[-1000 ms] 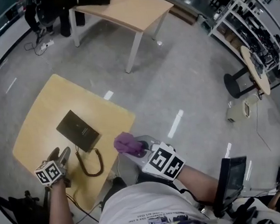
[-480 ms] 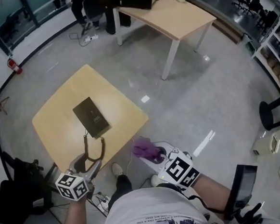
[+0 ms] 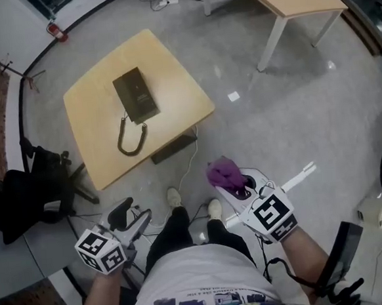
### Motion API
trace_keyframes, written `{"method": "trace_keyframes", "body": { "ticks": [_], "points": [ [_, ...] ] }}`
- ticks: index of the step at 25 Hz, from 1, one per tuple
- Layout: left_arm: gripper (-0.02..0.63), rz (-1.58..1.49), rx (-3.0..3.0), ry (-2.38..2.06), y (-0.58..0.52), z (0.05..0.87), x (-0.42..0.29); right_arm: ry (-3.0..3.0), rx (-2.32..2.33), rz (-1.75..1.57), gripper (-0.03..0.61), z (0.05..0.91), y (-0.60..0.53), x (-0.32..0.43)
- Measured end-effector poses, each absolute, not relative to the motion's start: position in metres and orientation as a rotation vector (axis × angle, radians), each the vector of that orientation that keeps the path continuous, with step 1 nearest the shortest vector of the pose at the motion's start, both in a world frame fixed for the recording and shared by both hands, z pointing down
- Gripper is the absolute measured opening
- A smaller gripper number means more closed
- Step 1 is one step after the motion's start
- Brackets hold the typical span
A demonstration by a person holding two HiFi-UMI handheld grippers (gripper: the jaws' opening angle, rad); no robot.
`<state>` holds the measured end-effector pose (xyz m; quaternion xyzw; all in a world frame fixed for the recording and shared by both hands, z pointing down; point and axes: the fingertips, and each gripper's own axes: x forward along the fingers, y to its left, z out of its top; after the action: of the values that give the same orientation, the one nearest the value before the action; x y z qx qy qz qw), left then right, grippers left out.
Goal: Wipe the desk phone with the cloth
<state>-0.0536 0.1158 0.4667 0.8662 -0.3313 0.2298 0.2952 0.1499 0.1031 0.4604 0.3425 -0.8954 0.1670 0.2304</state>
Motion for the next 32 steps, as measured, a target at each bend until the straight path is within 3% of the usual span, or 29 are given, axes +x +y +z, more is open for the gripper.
{"method": "trace_keyframes", "body": {
  "ticks": [10, 25, 32],
  "points": [
    [0.278, 0.503, 2.483, -0.706, 0.138, 0.438, -0.005, -2.453, 0.956, 0.415, 0.106, 0.448, 0.145, 0.133],
    [0.27, 0.35, 2.5, -0.734, 0.248, 0.409, -0.12, -2.477, 0.856, 0.227, 0.106, 0.412, 0.247, -0.014],
    [0.27, 0.366, 2.499, -0.591, 0.285, 0.425, -0.129, -2.411, 0.925, 0.225, 0.106, 0.406, 0.295, -0.035]
  ]
}}
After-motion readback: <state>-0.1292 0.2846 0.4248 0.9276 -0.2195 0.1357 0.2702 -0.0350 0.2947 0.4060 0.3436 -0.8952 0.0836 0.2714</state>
